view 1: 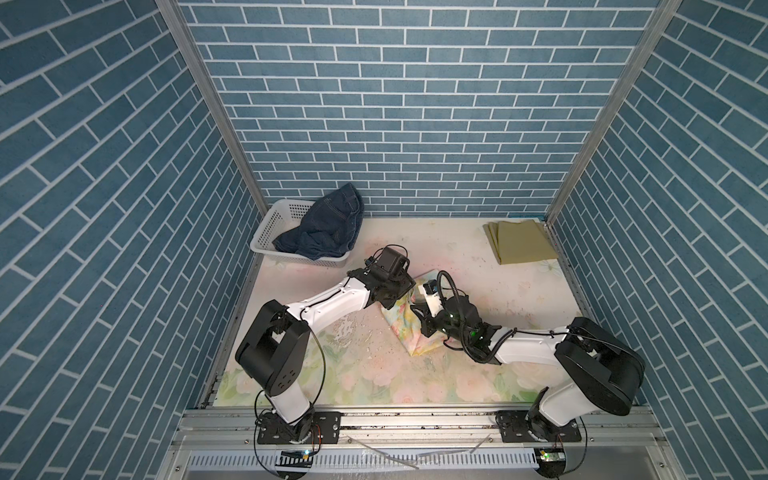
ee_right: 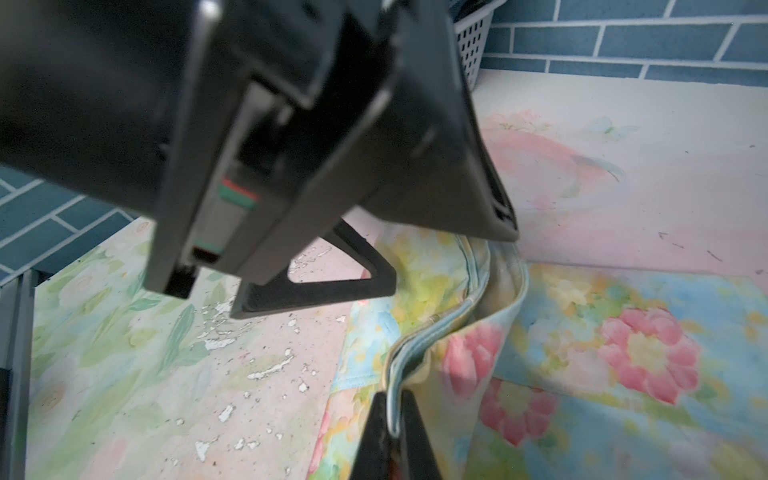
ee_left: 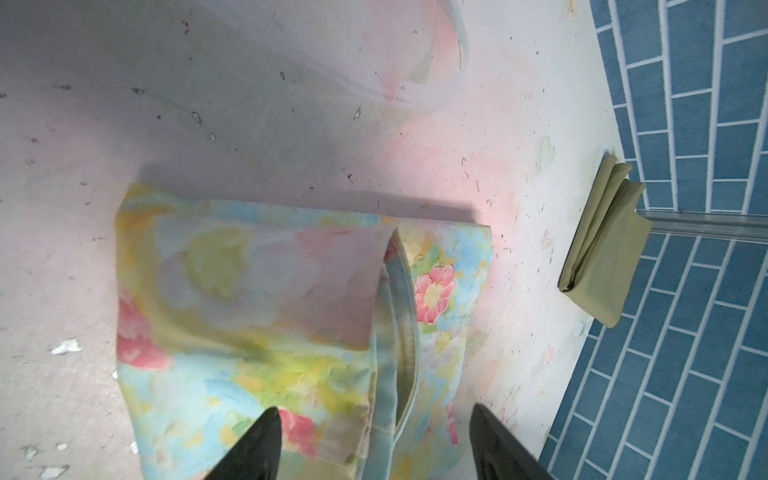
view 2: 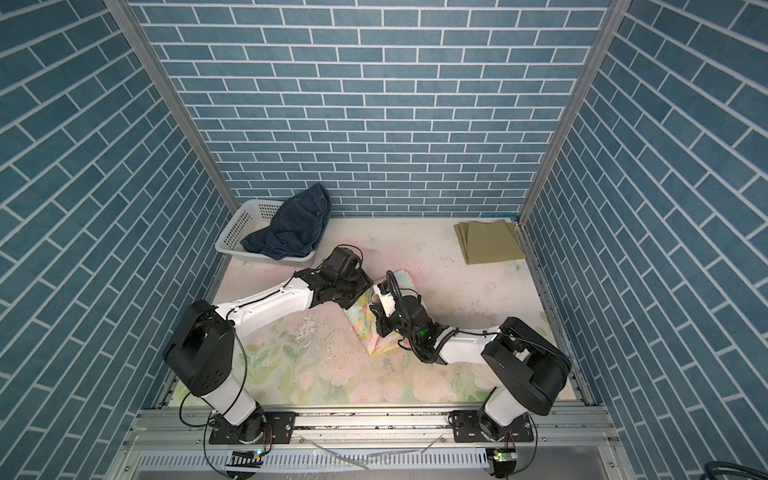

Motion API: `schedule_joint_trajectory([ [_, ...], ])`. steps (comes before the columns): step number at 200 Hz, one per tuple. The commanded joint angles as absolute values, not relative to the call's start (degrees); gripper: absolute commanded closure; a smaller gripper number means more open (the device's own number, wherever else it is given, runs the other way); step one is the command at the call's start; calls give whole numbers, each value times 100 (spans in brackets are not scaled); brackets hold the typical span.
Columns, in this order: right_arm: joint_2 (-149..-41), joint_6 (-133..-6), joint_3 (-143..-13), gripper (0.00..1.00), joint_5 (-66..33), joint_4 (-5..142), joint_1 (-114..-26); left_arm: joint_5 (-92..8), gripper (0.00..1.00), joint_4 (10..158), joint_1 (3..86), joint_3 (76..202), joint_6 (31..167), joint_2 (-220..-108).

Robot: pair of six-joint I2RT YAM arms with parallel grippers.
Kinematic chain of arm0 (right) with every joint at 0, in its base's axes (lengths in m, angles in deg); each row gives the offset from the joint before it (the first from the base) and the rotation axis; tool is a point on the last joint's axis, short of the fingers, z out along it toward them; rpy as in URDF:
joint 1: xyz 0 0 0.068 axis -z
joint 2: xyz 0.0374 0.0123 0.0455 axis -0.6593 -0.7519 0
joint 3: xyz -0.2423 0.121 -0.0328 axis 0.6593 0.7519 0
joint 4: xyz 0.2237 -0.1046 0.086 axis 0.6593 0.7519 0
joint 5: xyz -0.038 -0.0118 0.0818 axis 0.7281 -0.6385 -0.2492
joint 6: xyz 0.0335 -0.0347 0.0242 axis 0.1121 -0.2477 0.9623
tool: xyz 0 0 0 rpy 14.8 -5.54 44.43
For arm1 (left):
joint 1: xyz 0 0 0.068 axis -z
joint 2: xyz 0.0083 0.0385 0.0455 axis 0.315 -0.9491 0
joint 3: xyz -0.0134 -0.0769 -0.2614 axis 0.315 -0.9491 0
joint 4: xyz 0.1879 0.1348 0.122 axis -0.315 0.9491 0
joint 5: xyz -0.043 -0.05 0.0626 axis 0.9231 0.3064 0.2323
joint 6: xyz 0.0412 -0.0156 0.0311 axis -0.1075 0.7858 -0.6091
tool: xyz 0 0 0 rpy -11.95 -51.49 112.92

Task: Fold and stack the skirts

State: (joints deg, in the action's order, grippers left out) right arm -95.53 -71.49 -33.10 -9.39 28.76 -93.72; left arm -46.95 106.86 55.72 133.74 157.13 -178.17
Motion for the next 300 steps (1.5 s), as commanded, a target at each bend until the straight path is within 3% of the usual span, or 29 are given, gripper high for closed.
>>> schedule_joint_trajectory([
  [1, -9690, -7487, -3343, 100, -865, 2580, -9564, -4644, 27, 10770, 5532, 13253, 15758, -17837],
  [83, -9647, -7711, -3358, 100, -596, 2686, -10011, -4590, 29, 10576, 5522, 12749, 15815, -17614],
  [149, -9676, -7810, -3430, 100, -530, 2754, -10176, -4657, 40, 10357, 5527, 12452, 15862, -17322],
  [178, -9638, -7881, -3453, 100, -474, 2825, -10233, -4608, 55, 10239, 5527, 12441, 15870, -17325],
  [218, -9607, -7899, -3429, 100, -436, 2852, -10243, -4524, 100, 10189, 5527, 12494, 15832, -17405],
  [264, -9438, -7819, -3315, 100, -258, 2917, -10233, -4527, 100, 10272, 5527, 12531, 15682, -17330],
  [288, -9166, -7582, -3197, 60, -382, 3213, -10010, -4591, 100, 10327, 5519, 12531, 15330, -17123],
  [300, -8965, -7436, -3095, 49, -403, 3309, -9849, -4591, 100, 10349, 5493, 12531, 15061, -17019],
])
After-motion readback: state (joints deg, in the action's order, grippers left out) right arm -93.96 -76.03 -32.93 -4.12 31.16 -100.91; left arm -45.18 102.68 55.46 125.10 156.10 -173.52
